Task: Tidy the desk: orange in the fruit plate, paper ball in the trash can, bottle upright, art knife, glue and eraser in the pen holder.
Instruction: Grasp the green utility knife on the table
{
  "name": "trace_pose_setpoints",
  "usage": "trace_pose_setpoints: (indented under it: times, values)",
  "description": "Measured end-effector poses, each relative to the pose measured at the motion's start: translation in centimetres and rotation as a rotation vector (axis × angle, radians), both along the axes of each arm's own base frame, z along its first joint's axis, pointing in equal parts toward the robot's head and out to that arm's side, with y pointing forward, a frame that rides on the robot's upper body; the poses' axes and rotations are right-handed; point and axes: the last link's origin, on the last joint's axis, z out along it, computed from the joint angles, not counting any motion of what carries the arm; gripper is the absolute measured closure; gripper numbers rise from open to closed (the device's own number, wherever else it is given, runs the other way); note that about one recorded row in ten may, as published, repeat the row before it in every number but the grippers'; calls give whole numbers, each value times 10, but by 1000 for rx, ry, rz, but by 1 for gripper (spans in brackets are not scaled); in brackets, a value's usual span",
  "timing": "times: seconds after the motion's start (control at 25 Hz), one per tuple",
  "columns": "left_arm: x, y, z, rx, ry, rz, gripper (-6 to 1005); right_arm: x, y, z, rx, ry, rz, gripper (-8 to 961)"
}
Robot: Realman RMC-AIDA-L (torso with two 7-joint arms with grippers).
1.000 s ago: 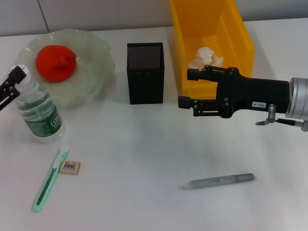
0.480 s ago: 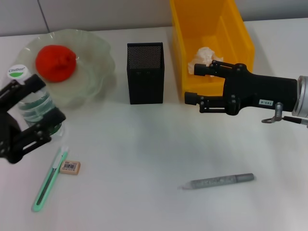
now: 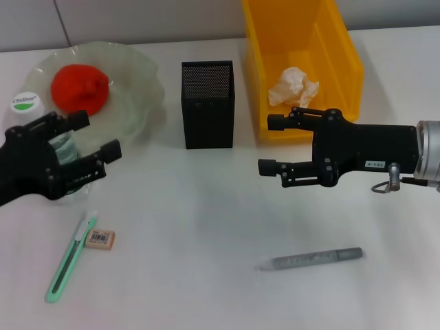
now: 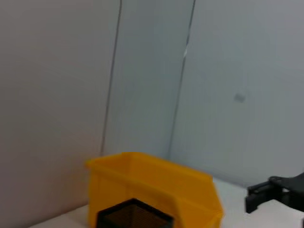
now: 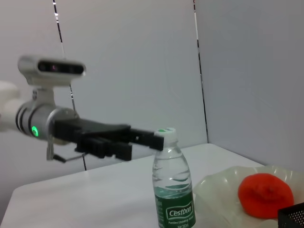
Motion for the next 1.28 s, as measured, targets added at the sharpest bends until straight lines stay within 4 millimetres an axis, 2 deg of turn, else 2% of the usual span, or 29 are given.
trace_pose_setpoints:
  times: [0.08, 0.12, 0.28, 0.32, 0.36, 0.48, 0.84, 1.28]
  values:
    - [7, 2, 1, 10, 51, 18, 217, 1, 0, 0, 4, -2, 2, 112]
    - [27, 3, 12, 43, 132, 28, 217, 1, -1, 0, 7, -3, 2, 112]
    - [27, 3, 12, 43, 132, 28, 217, 2, -2, 0, 12, 1, -2, 113]
    - [40, 2, 19, 28, 182, 28, 216, 2, -2, 0, 12, 2, -3, 113]
    - [54, 1, 16, -35, 278, 53, 216, 2, -2, -1, 12, 3, -4, 113]
    - [69, 1, 13, -101, 378, 118, 216, 4, -3, -2, 12, 3, -10, 113]
    - [88, 3, 3, -220, 530, 231, 221, 7, -3, -2, 13, -1, -24, 112]
    - [85, 11, 0, -322, 653, 435, 228, 11, -2, -4, 13, -7, -41, 113]
